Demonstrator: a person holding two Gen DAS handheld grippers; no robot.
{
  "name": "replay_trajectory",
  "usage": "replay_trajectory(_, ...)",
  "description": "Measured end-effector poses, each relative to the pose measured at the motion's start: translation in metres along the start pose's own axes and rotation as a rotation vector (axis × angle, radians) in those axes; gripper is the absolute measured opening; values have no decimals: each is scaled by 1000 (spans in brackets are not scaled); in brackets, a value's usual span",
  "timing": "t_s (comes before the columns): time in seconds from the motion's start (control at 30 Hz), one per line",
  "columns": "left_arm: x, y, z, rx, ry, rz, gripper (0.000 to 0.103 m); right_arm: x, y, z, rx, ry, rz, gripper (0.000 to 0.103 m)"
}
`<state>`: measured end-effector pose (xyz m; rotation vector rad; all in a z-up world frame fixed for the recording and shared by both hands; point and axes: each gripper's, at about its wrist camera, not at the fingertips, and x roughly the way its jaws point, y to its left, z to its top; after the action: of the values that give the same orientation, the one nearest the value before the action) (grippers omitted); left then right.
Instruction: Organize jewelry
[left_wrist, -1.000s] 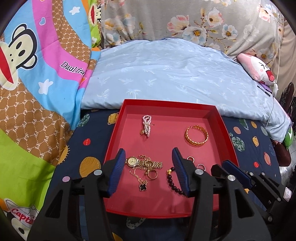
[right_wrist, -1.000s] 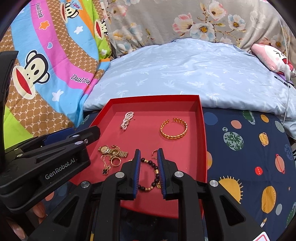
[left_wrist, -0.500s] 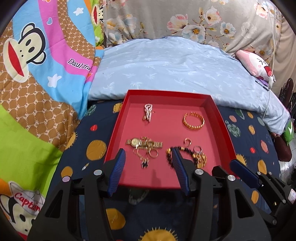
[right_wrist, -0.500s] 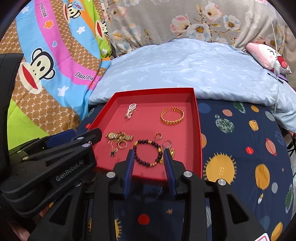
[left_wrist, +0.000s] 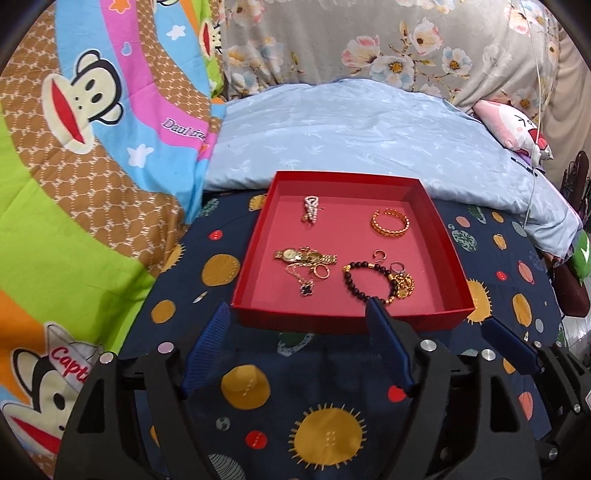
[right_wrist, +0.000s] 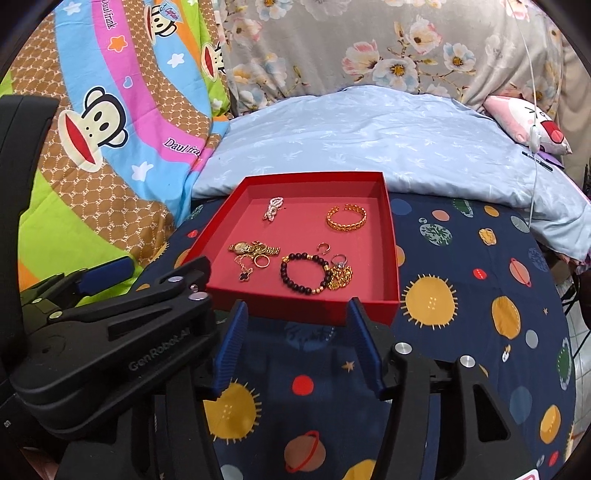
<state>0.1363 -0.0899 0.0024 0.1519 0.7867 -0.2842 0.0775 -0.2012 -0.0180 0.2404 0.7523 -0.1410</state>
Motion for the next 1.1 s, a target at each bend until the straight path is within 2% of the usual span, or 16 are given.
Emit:
replay_trajectory(0.17,-10,10,-6,-30,-3,12,76,-9,-2,-5,11,-4,-2,56)
replay_trajectory(0.27,-16,17,-11,-51,-8,29,84,-13,-2,-6,10,-7,-7,56)
replay_trajectory(0.57,-27,26,-17,-66,-17,51,86,-23,-6,-12,23,-9,-7,57)
replay_trajectory(0.7,-30,27,-21,-61,-16,68,93,-27,-8,-14,21,-11,-3,57)
replay_trajectory(0.8,-31,25,-25,-49,-18,92,93,-30,-5,-15,12,-11,-5,57)
replay_trajectory(1.1,-36,26,-31,-50,-13,95,95,-35,-6,-21,22,-15,-11,59)
